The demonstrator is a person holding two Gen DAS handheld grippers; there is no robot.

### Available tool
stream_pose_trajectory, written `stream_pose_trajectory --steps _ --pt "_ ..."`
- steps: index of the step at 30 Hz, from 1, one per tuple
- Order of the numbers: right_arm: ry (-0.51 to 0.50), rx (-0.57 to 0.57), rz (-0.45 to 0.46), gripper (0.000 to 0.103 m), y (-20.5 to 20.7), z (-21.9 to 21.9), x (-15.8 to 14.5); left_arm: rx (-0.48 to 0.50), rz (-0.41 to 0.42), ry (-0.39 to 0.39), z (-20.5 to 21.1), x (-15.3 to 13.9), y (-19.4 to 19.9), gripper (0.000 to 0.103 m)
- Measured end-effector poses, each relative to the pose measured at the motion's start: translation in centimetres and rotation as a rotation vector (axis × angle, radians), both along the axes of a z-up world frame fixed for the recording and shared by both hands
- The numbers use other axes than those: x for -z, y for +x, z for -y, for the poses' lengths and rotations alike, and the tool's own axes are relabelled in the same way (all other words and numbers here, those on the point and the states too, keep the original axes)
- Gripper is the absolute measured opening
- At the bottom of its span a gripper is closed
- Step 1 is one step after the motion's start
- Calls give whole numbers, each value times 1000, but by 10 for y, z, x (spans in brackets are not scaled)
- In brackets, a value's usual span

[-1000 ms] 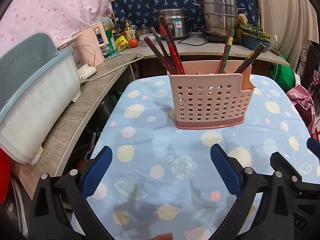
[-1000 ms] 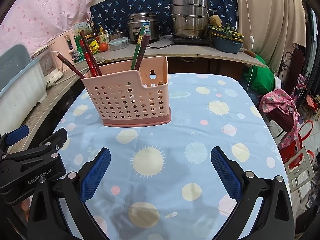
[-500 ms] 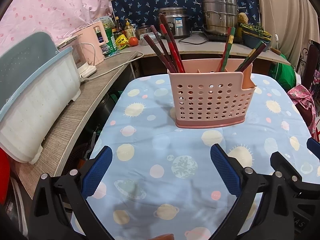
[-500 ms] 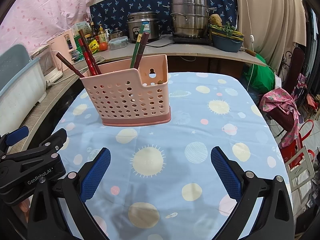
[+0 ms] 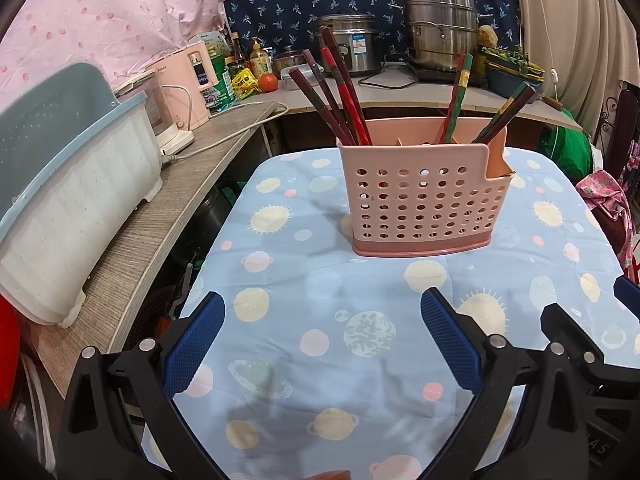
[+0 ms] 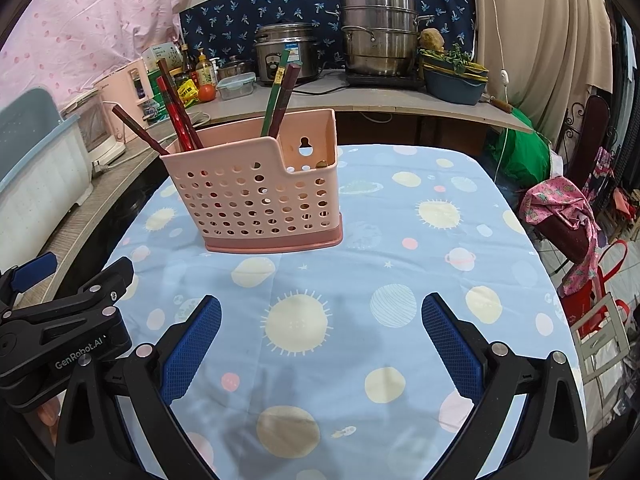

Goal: Organize utensils

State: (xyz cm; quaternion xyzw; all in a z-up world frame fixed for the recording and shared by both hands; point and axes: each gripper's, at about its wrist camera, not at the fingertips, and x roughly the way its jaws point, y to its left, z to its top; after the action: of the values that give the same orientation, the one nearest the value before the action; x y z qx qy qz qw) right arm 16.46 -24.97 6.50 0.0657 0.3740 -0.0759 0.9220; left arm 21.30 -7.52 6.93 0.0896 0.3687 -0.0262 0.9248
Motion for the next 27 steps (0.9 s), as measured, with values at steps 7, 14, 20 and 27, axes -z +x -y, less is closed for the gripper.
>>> stream_pose_trajectory --steps 7,14,20,27 --pt "-2 4 -2 97 1 -1 2 -2 0 -1 -2 3 1 94" --pt "-4 7 -4 97 2 -1 4 -3 0 -2 -2 2 1 94" --pt "-3 7 -4 97 2 -2 4 -4 -2 3 0 3 2 94" --pt "-4 7 -9 97 3 -3 6 -8 -5 2 0 4 3 94"
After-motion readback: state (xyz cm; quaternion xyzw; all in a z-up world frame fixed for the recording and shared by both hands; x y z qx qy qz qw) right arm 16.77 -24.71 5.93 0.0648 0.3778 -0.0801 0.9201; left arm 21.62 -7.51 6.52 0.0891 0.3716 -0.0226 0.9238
